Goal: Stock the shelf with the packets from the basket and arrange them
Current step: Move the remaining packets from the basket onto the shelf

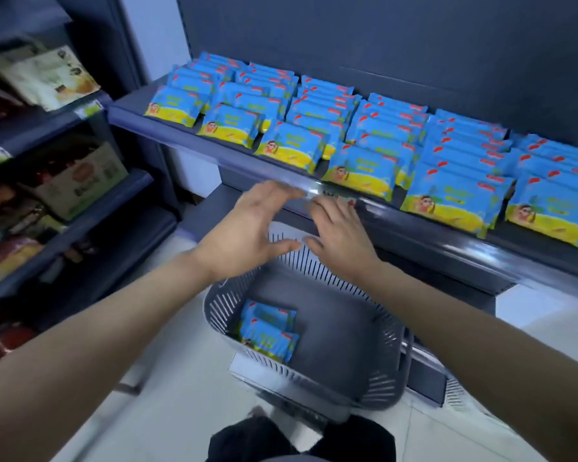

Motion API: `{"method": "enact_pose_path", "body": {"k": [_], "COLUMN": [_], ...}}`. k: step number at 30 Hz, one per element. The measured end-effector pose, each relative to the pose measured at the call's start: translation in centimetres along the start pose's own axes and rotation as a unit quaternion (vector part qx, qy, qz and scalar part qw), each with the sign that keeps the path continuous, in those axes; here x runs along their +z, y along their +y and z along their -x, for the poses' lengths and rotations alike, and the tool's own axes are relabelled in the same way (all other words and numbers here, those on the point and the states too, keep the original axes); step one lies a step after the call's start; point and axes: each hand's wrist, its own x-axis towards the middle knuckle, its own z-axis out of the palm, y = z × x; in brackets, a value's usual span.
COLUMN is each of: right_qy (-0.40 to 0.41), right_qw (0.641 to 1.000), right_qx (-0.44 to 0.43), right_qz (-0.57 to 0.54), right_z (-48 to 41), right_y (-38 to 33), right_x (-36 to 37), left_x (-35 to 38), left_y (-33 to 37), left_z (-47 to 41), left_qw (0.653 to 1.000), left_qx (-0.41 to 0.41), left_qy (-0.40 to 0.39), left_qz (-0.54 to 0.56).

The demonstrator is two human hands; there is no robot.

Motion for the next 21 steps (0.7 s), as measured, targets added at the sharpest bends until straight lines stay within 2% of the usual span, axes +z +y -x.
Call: {"method": "enact_pose_path", "body": {"k": [6,14,21], "right_qy": [-0.122,-0.306,-0.375], "right_qw": [0.992,0.952,0.927], "right_qx": [0.003,-0.028,0.012], "right_qz": [-0.011,-0.008,-0.031], "right_z": [2.2,5.0,4.9], "right_y": [-2.1,-2.6,-1.3], "right_x": [7.2,16.1,22.2], "left_x": [1.7,3.9,5.0], "left_y": [-3.9,-7.0,-9.5], "left_z": [4.5,7.3,8.4], "left_qw": [0.997,0.987,0.985], "left_qx": [0.000,0.056,0.061], "left_qy": [-0.039,-0.062,-0.057], "left_qz": [-0.061,-0.137,-0.150]}}
